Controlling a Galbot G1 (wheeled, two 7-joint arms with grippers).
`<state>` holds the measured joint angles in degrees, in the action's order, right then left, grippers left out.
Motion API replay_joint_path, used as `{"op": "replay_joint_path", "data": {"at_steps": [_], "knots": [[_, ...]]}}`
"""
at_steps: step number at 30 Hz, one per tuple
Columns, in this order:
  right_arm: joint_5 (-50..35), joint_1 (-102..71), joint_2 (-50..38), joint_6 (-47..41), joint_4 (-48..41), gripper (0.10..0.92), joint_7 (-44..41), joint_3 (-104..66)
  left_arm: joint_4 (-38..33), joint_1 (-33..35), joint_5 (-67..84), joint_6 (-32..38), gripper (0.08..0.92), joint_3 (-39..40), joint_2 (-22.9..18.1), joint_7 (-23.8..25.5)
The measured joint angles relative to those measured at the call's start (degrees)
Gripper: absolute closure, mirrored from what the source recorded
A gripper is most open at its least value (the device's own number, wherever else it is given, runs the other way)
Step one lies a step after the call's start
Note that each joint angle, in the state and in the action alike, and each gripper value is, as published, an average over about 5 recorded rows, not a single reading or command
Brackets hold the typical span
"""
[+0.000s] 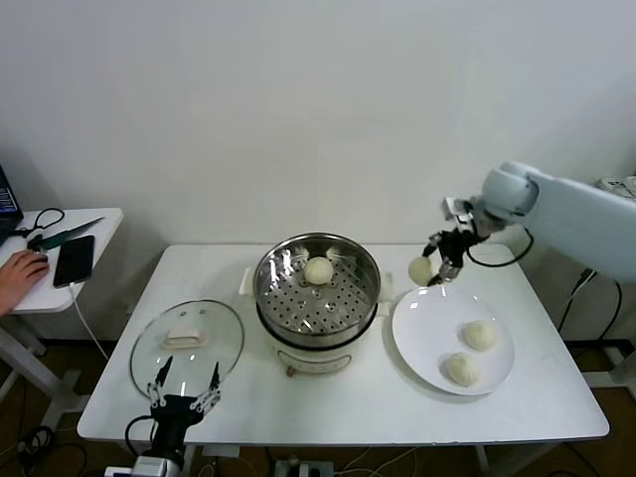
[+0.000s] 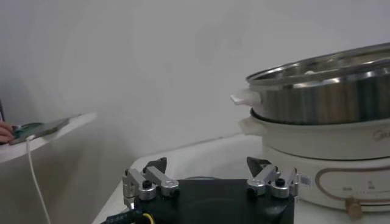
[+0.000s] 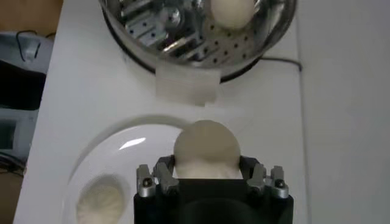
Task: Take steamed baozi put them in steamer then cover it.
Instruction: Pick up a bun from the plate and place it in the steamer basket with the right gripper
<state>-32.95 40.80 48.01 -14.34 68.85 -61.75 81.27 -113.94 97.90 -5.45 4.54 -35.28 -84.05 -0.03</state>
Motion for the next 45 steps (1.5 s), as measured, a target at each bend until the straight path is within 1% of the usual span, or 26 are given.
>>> {"op": "replay_joint_path", "data": {"at_steps": [5, 10, 18, 25, 34, 45], "knots": [[-5.1, 4.23, 5.1, -1.19, -0.03, 0.333, 1.01, 2.66, -0.1, 0.25, -0.22, 0.16, 0.177, 0.53, 0.02, 0.07], [-7.87, 5.34, 11.35, -2.45, -1.22, 0.33, 2.4, 3.5, -0.18, 0.07, -0.64, 0.2, 0.177, 0.77, 0.29, 0.2], [-9.28, 3.3, 20.88, -4.04, -4.32, 0.33, 4.49, 3.78, -0.46, -0.41, -0.75, -0.15, 0.177, 0.89, 0.31, 0.21], [-9.3, -0.2, 27.36, -4.76, -6.94, 0.33, 5.98, 4.31, -0.37, -0.68, -0.75, -0.28, 0.177, 0.79, 0.28, 0.29], [-7.84, -4.85, 32.82, -5.09, -9.92, 0.33, 7.09, 4.4, 0.12, -0.79, -0.66, -0.24, 0.177, 0.48, 0.43, 0.39], [-5.9, -8.56, 34.69, -5.19, -11.24, 0.329, 8.05, 4.6, 0.42, -1.16, -0.5, -0.21, 0.177, 0.26, 0.53, 0.39]]}}
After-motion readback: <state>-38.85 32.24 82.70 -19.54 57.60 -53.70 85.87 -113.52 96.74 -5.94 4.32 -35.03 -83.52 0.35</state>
